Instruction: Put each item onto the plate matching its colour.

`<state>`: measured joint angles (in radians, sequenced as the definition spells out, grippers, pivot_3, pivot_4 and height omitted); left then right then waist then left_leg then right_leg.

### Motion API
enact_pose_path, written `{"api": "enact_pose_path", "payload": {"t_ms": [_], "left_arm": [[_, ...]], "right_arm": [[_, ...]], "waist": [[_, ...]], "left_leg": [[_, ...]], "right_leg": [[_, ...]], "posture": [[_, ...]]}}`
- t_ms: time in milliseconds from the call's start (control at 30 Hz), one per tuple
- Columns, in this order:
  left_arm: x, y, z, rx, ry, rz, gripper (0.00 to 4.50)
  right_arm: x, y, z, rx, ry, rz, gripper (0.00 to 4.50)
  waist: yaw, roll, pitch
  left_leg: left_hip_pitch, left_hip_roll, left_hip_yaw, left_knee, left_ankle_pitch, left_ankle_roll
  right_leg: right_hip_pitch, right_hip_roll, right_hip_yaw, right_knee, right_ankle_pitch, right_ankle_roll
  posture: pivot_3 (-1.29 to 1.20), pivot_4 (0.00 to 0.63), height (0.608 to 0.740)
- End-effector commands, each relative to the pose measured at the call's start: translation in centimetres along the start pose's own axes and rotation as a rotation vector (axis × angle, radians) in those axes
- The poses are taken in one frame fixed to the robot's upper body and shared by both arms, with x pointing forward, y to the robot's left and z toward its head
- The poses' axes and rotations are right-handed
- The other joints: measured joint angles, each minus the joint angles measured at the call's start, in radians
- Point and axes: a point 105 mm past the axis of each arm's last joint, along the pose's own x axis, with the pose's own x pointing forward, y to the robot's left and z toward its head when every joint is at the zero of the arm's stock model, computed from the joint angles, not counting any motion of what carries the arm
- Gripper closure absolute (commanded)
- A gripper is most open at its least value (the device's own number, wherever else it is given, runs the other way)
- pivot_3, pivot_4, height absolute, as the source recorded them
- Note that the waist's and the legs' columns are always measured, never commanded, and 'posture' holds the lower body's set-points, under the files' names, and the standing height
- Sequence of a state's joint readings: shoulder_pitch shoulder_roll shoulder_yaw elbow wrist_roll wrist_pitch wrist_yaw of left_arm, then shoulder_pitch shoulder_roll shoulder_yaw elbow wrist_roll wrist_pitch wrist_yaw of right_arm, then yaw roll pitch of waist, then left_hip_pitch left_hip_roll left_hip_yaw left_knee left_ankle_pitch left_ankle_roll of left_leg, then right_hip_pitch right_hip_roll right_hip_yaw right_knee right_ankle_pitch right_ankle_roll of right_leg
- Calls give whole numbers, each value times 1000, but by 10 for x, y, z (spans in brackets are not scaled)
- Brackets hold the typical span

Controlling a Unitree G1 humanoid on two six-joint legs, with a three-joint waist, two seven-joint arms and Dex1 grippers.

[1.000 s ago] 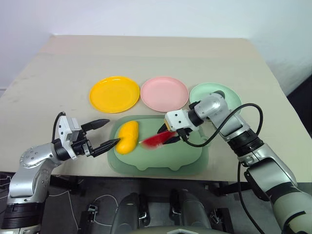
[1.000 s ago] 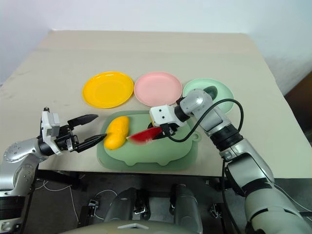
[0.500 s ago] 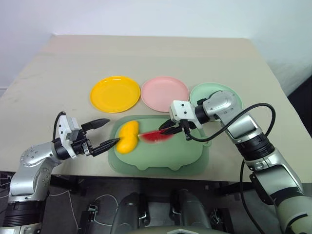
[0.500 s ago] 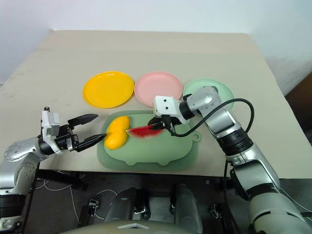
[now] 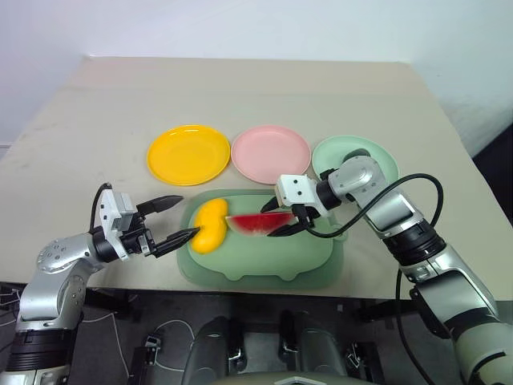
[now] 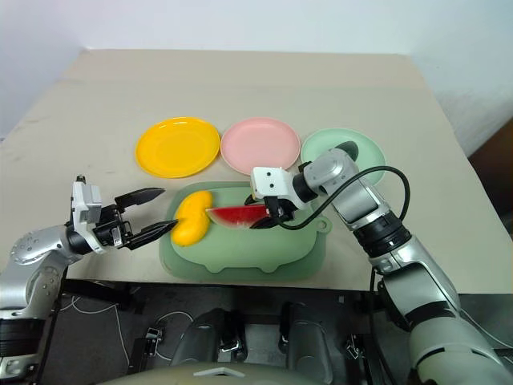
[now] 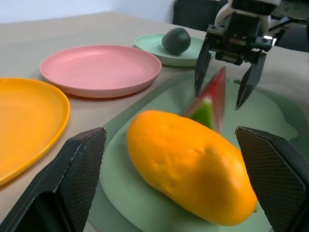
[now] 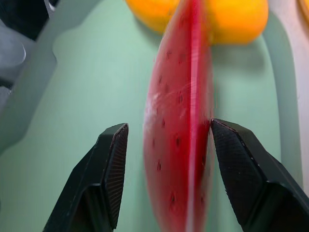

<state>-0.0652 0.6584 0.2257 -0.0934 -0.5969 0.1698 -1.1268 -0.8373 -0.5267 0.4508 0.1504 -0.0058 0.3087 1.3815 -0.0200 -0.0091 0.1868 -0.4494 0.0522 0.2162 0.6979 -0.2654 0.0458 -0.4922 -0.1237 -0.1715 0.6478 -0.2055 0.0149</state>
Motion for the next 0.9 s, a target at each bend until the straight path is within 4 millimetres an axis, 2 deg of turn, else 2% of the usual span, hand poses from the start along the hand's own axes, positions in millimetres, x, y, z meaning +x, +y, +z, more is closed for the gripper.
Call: {"api": "enact_pose_path", "payload": {"t_ms": [33,267,467,500,567,700,733,900], "left_arm": [[0,-1,7,34,-9,-3,0],[0,-1,5,32,-8,-3,0],[0,-2,5,33,-7,-1,0],[0,-2,5,33,-7,0,0],[0,-2,5,34,-8,2,0],[0,-1,5,36,-8,4,0],[0,-1,5,36,-8,3,0],[1,0,5,37,-6,2,0]], "right_arm": [[2,-7,9,-38,12,-6,1600],[17,-12,-3,47,123,23,1600],[20,-15,0,54,124,24,1600],[20,-14,0,47,128,26,1975],[20,-13,-1,36,133,31,2408],[18,-13,2,23,125,34,3059],[18,-13,3,19,120,30,3170],[15,-13,5,6,112,27,3170]], "waist": [[0,0,0],[-1,0,0],[-1,0,0],[-1,0,0],[-1,0,0],[-1,-1,-1],[-1,-1,-1],[-1,-1,-1]], "left_leg": [[0,0,0,0,0,0],[-1,0,0,0,0,0],[0,0,0,0,0,0],[0,0,0,0,0,0],[0,0,0,0,0,0],[2,0,0,0,0,0],[3,0,0,0,0,0],[3,0,0,0,0,0]], "right_leg": [[0,0,0,0,0,0],[0,0,0,0,0,0],[-2,0,0,0,0,0],[-2,0,0,0,0,0],[-2,0,0,0,0,0],[-1,0,0,0,0,0],[0,0,0,0,0,0],[0,0,0,0,0,0]], "posture": [[0,150,696],[0,150,696],[0,150,696],[0,150,696],[0,150,696],[0,150,696],[0,150,696],[0,150,696]]}}
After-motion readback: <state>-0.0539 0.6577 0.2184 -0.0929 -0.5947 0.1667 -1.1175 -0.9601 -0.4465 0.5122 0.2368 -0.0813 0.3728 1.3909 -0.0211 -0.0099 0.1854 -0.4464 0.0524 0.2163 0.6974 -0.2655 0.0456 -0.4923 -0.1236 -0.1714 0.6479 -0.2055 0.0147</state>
